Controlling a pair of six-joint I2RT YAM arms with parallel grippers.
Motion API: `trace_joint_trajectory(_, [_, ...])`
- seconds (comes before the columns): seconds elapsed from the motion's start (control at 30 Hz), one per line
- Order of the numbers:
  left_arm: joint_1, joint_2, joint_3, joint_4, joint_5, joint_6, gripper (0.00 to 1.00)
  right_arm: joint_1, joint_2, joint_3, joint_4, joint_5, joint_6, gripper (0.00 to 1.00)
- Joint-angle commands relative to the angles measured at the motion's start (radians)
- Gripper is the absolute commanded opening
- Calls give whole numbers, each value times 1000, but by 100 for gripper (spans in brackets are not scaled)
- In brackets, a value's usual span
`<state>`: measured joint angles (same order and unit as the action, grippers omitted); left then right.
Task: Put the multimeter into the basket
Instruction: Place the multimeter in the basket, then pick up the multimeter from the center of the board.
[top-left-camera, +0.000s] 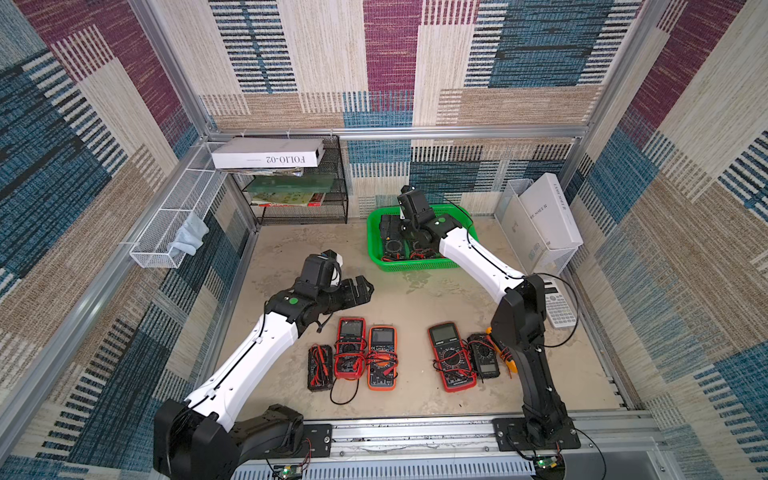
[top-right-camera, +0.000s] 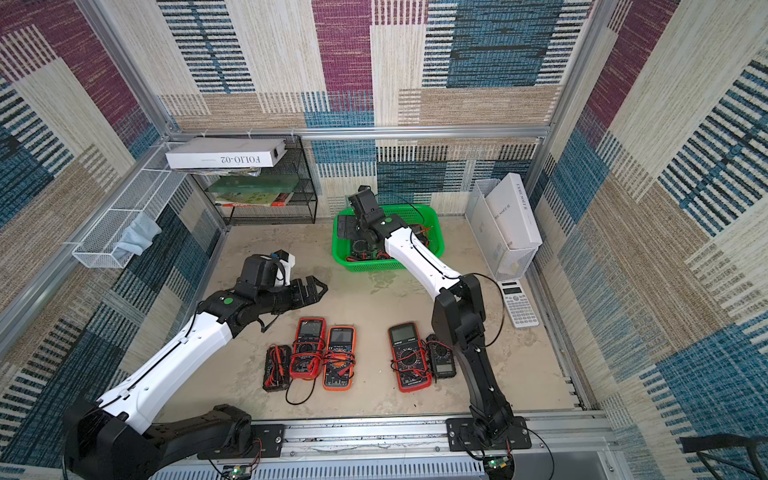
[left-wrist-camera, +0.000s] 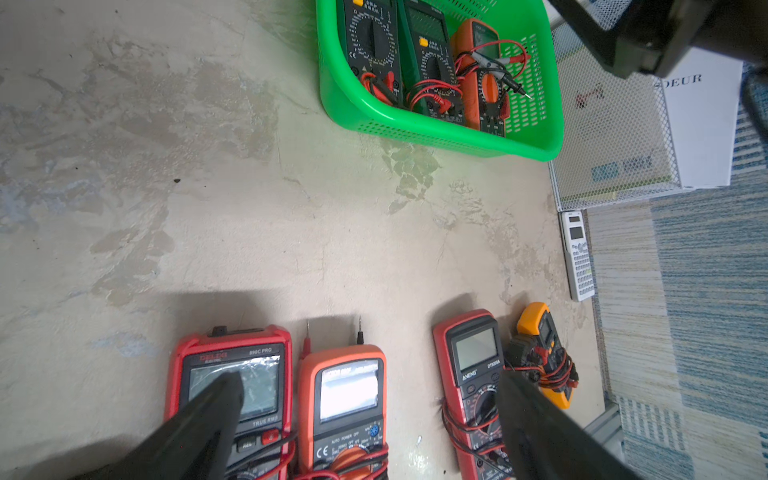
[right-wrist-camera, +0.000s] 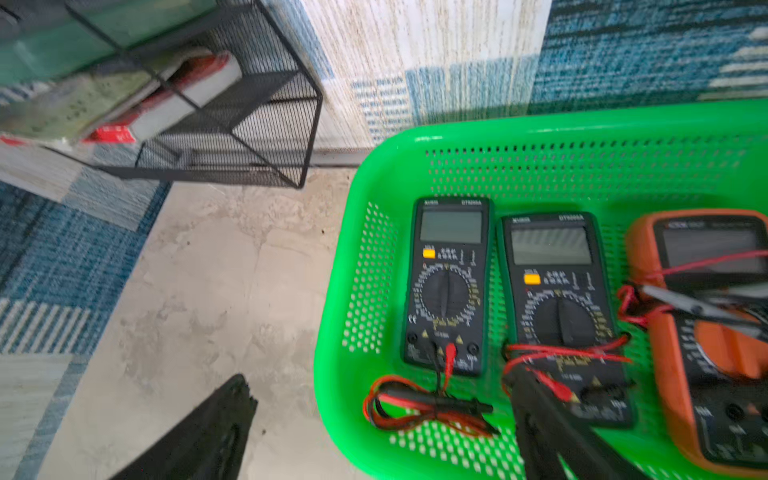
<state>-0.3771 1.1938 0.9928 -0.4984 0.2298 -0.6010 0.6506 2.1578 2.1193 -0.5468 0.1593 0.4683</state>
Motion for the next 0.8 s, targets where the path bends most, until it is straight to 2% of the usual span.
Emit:
trace_joint_trajectory(0.0, [-14, 2, -12, 4, -11, 3, 100, 15, -95, -123, 41, 38, -19, 100])
trace_joint_trajectory(0.43, [-99, -35, -94, 48, -56, -61, 100, 62, -459, -688, 126, 97, 42, 100])
trace_joint_trajectory(0.77, [-160, -37, -140, 61, -80, -101, 100, 102, -732, -1056, 38, 138, 142, 99])
